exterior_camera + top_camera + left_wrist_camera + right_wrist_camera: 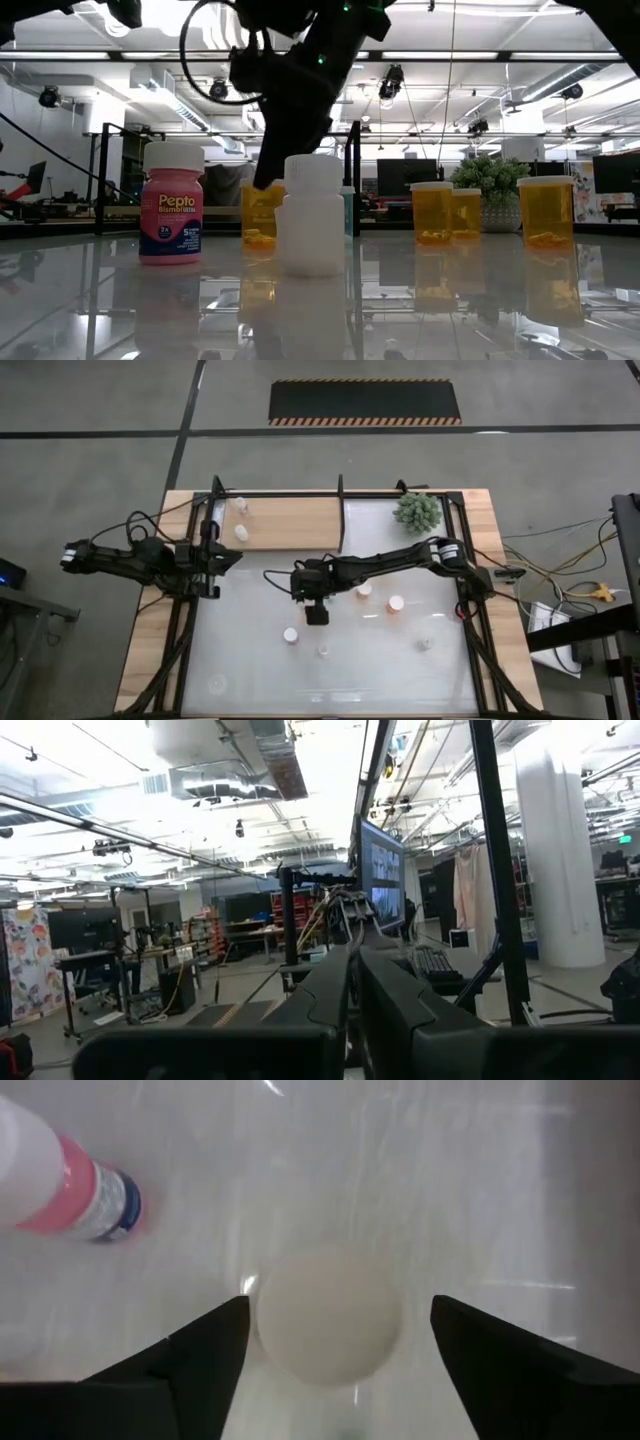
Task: Pick and place medicine bottles onto shelf by color
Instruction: Put the left orange pill bottle on the shelf
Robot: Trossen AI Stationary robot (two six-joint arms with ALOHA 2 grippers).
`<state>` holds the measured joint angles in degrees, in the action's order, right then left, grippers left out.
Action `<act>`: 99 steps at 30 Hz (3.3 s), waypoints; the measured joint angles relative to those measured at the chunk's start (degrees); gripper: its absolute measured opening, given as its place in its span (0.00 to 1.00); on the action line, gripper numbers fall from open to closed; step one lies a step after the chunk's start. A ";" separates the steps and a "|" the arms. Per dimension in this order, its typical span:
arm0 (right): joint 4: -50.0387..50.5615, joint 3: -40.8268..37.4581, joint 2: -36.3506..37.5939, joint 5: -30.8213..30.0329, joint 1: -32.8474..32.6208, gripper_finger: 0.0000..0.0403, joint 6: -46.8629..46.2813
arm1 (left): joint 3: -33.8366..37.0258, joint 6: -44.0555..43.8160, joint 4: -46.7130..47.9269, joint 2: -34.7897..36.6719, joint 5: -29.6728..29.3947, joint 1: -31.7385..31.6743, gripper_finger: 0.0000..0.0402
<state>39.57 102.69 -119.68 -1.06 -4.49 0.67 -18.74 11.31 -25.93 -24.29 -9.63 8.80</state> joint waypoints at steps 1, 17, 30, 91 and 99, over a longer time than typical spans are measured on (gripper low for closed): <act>0.00 0.00 -0.28 -0.02 0.00 0.73 0.13 | 0.02 0.00 0.00 0.00 0.00 0.00 0.02; -1.09 -0.09 0.35 0.00 0.04 0.47 0.29 | 0.35 -0.05 0.02 0.09 0.00 0.02 0.02; 4.59 12.02 0.44 -0.51 3.38 0.51 2.43 | 0.35 -0.09 -0.09 0.33 0.00 0.02 0.02; 12.57 31.96 -9.49 3.15 25.11 0.48 10.89 | 0.35 7.32 -2.56 0.42 -0.02 -0.07 0.02; 13.05 31.89 -11.04 4.42 25.16 0.48 11.57 | 0.35 7.23 -2.05 0.39 -0.02 -0.07 0.02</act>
<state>52.62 134.58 -130.71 3.36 20.67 12.23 -18.39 18.55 -27.99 -23.90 -9.65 8.73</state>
